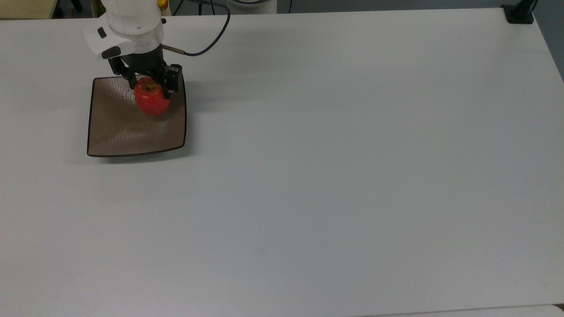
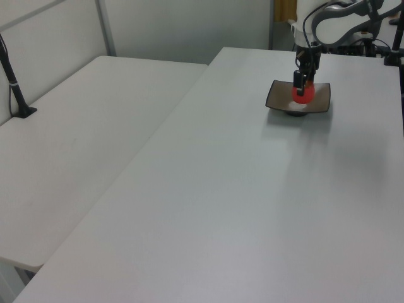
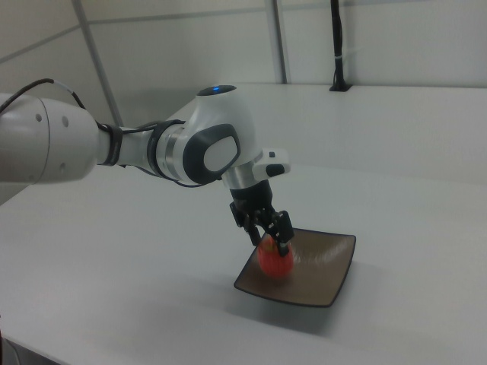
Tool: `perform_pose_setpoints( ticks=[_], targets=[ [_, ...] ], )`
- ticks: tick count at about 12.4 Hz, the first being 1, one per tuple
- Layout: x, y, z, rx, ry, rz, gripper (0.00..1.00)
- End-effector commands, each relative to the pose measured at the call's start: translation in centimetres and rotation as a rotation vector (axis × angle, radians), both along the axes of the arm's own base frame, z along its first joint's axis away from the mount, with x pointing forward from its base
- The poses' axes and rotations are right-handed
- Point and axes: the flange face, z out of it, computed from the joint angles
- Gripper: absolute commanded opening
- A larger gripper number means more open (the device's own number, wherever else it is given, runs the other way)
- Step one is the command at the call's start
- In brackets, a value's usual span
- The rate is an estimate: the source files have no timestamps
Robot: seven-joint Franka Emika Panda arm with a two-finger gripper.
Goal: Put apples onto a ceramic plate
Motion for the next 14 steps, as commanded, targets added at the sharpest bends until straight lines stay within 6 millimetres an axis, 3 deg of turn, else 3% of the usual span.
perform_pose_setpoints(
  ticks=[1, 7, 10, 13, 14],
  targets=[
    [0.1, 0.1, 0.2, -0.015, -0.014, 0.013, 1.0],
    [-0.7, 0.4, 1.2, -0.005, 0.013, -0.02, 1.0],
    [-1.8, 1.2, 5.6, 0.002, 0.024, -0.147, 1.0],
    [-2.7, 3.6, 10.3, 0.091, -0.064, -0.156, 1.0],
    [-2.7, 5.6, 11.0, 0.096, -0.065, -0.126, 1.0]
  ],
)
